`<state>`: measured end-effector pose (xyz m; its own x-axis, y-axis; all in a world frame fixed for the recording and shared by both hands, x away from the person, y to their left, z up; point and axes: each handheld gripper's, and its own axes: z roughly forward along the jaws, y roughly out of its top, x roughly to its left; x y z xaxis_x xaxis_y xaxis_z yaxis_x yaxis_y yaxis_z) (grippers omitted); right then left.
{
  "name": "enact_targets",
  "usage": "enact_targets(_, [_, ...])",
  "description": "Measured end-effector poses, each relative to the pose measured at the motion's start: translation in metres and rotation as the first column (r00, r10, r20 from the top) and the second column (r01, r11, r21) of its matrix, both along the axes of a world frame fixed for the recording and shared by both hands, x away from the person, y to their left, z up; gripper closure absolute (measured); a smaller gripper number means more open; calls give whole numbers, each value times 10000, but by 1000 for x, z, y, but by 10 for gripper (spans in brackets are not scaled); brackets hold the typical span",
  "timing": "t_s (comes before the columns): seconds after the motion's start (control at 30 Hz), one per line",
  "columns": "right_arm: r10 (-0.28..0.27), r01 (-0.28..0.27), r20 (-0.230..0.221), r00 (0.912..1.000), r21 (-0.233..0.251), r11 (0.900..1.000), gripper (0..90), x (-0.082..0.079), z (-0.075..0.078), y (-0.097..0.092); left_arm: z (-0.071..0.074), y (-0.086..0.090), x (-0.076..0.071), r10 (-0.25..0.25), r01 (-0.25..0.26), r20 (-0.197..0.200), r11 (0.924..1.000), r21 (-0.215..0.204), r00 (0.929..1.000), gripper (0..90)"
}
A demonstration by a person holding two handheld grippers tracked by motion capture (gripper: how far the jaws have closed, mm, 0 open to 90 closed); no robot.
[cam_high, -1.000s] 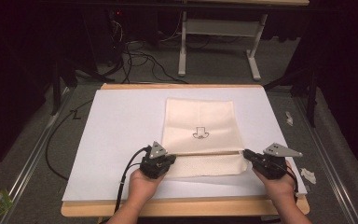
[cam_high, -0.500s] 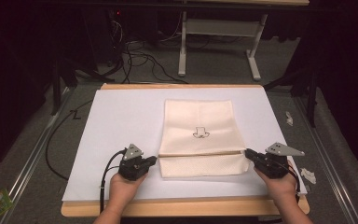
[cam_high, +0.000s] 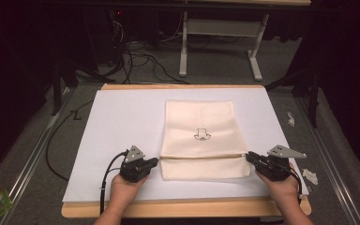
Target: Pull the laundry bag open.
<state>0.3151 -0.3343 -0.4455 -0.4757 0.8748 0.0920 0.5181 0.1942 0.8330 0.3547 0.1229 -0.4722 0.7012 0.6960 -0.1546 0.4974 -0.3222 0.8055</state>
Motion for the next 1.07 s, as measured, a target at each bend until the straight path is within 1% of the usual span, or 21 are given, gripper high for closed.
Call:
enact_targets(0.03, [3, -3, -2, 10000, 82, 10000, 699, -1, -1, -1, 0, 0, 0, 12, -12, 24, 10000, 44, 10000, 858])
enact_targets(0.07, [40, -43, 190, 9998, 148, 9999, 623, -1, 0, -2, 0, 1, -1, 96, -97, 82, 9999, 87, 9999, 758])
enact_targets(0.1, [40, -43, 190, 9998, 148, 9999, 623, -1, 0, -2, 0, 1, -1, 136, -137, 119, 9999, 53, 9998, 758])
enact_targets(0.13, [1, -7, 290, 9996, 198, 9998, 580, -1, 1, -2, 0, 1, -1, 120, -119, 151, 9999, -19, 9998, 701])
enact_targets(0.27, [-400, 394, 763, 9963, 84, 9992, 372, 0, 1, -3, 3, 6, -2, 628, -628, 938, 9980, -33, 9936, 460])
enact_targets(0.33, [-707, 704, 998, 9925, 60, 9975, 331, 3, 1, -8, 3, 11, -1, 866, -879, 1238, 9961, 50, 9885, 386])
enact_targets(0.4, [-878, 874, 878, 9923, 84, 9961, 329, 6, 0, -14, 3, 20, 3, 1117, -1140, 1266, 9934, 114, 9856, 341])
enact_targets(0.43, [-1041, 1040, 871, 9907, 59, 9946, 301, 8, 0, -22, 3, 25, 5, 1332, -1360, 1332, 9906, 121, 9821, 304])
enact_targets(0.5, [-1158, 1167, 927, 9889, -47, 9932, 292, 9, 0, -27, 3, 39, 8, 1736, -1801, 1530, 9832, 290, 9728, 283])
enact_targets(0.53, [-1290, 1302, 985, 9867, -51, 9915, 280, 9, 1, -33, 3, 48, 10, 1946, -2055, 1645, 9773, 521, 9670, 268])
enact_targets(0.57, [-1702, 1714, 1025, 9801, -34, 9852, 245, 8, 3, -46, 3, 57, 11, 2158, -2316, 1712, 9696, 787, 9613, 230])
enact_targets(0.6, [-1702, 1714, 1025, 9801, -34, 9852, 245, 8, 3, -46, 2, 67, 12, 2380, -2570, 1671, 9610, 1026, 9568, 230])
enact_targets(0.63, [-1971, 1993, 1225, 9727, -52, 9799, 208, 3, 5, -58, 2, 86, 12, 2931, -3091, 1460, 9456, 1020, 9449, 209])
enact_targets(0.67, [-1971, 1993, 1225, 9727, -52, 9799, 208, 3, 5, -58, 2, 86, 12, 2931, -3091, 1460, 9456, 1020, 9449, 190])
enact_targets(0.7, [-2058, 2093, 1338, 9694, -122, 9778, 188, 1, 6, -62, 4, 94, 11, 3128, -3268, 1417, 9409, 891, 9392, 190])
enact_targets(0.77, [-2208, 2267, 1516, 9635, -222, 9737, 161, -1, 6, -67, 10, 104, 8, 3444, -3579, 1607, 9316, 635, 9250, 159])
enact_targets(0.83, [-2303, 2331, 1353, 9637, -49, 9724, 155, 3, 4, -68, 14, 107, 7, 3630, -3753, 1733, 9259, 432, 9155, 151])
enact_targets(0.9, [-2258, 2293, 1344, 9649, -106, 9733, 156, 5, 3, -67, 15, 106, 7, 3586, -3683, 1684, 9292, 294, 9182, 150])
enact_targets(1.0, [-2158, 2196, 1336, 9673, -144, 9755, 159, 8, 3, -63, 15, 104, 5, 3421, -3572, 1754, 9319, 624, 9232, 148])
enact_targets(1.03, [-2195, 2204, 1340, 9664, 82, 9754, 160, 11, 4, -61, 15, 104, 4, 3372, -3535, 1731, 9325, 735, 9254, 137])
enact_targets(1.07, [-2195, 2204, 1340, 9664, 82, 9754, 160, 11, 4, -61, 15, 105, 2, 3381, -3547, 1714, 9318, 770, 9254, 137])
